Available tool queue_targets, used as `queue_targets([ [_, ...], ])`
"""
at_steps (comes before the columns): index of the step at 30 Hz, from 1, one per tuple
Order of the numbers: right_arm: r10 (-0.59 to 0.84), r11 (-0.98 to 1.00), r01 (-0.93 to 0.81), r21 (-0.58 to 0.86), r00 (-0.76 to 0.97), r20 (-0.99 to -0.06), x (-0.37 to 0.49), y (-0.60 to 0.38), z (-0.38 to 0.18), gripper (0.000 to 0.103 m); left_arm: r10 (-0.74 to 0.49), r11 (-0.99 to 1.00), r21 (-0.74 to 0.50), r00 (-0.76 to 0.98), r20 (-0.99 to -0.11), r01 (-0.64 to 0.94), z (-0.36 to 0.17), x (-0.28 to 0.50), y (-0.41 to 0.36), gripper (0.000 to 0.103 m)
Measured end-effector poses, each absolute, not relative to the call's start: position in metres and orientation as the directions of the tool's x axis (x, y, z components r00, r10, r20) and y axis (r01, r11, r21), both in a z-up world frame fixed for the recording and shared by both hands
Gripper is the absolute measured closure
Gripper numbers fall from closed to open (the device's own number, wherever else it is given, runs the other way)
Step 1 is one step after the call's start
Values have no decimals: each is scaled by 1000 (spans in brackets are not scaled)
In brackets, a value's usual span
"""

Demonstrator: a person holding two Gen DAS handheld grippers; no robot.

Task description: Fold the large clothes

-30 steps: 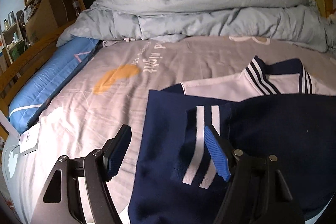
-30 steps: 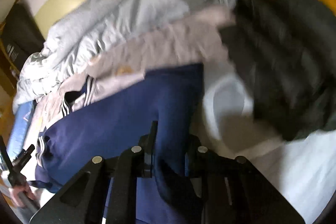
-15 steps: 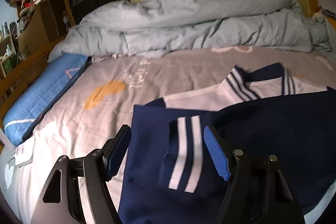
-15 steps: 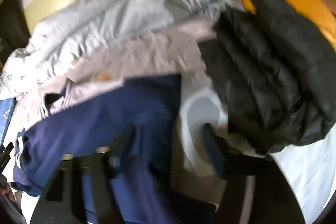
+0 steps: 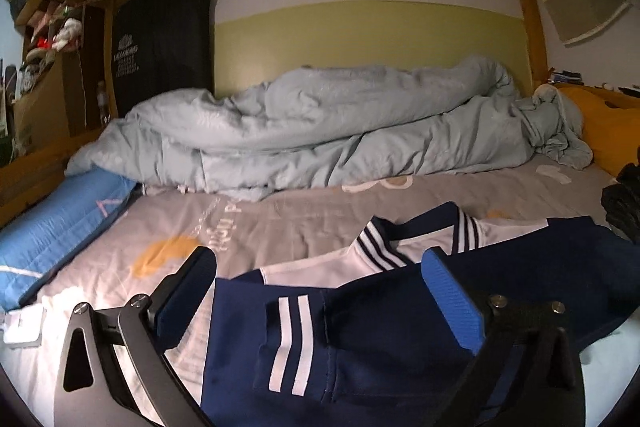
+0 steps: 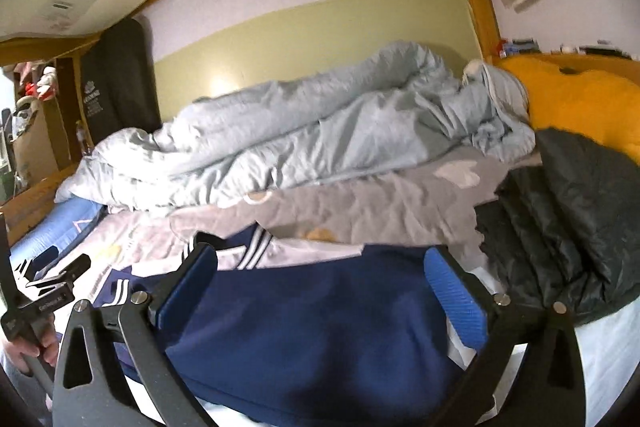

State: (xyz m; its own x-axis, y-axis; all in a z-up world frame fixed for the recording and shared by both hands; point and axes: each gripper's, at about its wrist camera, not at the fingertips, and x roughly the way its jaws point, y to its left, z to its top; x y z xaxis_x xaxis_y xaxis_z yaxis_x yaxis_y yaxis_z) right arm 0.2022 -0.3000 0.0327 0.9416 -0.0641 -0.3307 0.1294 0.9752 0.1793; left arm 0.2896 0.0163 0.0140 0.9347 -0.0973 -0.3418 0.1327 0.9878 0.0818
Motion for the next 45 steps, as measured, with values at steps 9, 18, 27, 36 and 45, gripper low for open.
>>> queue_targets([
  [9, -85, 979, 135, 155, 953, -291, 185, -292, 48, 0, -171, 978, 75, 953, -252, 196, 43, 251, 3, 0],
  [18, -72, 991, 99, 90, 963, -258, 144, -251, 80, 0, -229, 963, 110, 962, -152, 247, 89, 158, -3, 0],
  [27, -65, 996, 79, 50, 970, -234, 60, -204, 131, 0, -199, 969, 122, 972, -120, 214, 127, 54, 29, 0],
  [36, -37, 996, 56, 75, 973, -229, -15, -174, 126, 0, -207, 977, 14, 959, -192, 213, 102, -10, 63, 0],
  [45, -6, 991, 51, 123, 939, -344, -37, -172, 69, 0, -183, 983, -43, 939, -291, 178, 57, -26, 75, 0],
])
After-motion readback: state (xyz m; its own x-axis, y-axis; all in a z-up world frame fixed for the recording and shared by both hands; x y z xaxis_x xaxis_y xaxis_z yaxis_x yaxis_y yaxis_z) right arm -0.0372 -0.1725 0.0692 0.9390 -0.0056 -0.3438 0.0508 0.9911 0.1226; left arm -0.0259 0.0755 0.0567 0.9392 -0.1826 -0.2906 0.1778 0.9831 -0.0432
